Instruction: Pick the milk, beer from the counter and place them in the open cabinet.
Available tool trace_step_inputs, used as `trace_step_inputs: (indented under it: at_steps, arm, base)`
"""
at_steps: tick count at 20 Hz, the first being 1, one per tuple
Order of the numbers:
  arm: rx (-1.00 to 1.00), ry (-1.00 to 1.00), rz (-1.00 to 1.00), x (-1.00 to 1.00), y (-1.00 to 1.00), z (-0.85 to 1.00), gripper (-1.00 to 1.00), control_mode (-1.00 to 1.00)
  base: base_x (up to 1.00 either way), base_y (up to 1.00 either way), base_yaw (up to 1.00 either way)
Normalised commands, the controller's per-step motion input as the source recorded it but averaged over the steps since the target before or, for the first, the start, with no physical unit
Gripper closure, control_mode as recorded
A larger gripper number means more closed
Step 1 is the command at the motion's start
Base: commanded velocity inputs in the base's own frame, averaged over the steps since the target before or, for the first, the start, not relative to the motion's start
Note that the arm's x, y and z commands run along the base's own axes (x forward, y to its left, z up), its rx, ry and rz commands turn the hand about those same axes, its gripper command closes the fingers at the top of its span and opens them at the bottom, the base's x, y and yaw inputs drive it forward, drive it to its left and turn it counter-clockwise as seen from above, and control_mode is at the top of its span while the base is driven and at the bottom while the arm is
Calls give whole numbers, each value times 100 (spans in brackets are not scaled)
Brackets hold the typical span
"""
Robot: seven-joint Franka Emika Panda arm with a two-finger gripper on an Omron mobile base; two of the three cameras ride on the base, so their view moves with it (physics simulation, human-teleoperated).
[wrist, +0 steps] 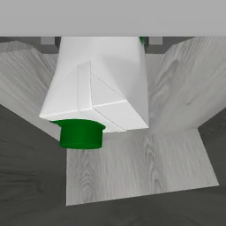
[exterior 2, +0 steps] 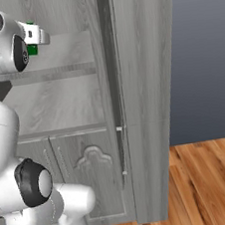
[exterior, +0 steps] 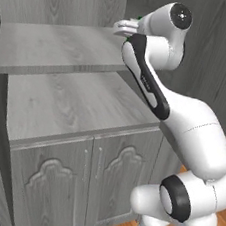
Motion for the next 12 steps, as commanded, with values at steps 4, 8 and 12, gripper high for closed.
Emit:
trace_step_inputs:
  at_steps: [4, 8, 12]
  arm:
    - [0, 1, 0, 36, 10, -37, 100, -100]
    - [0, 0, 0, 20, 10, -47, 100, -100]
    - [0, -1, 0, 8, 15, -26, 100, -100]
  base:
    - [0, 0, 0]
    - [0, 0, 0]
    - [0, 0, 0]
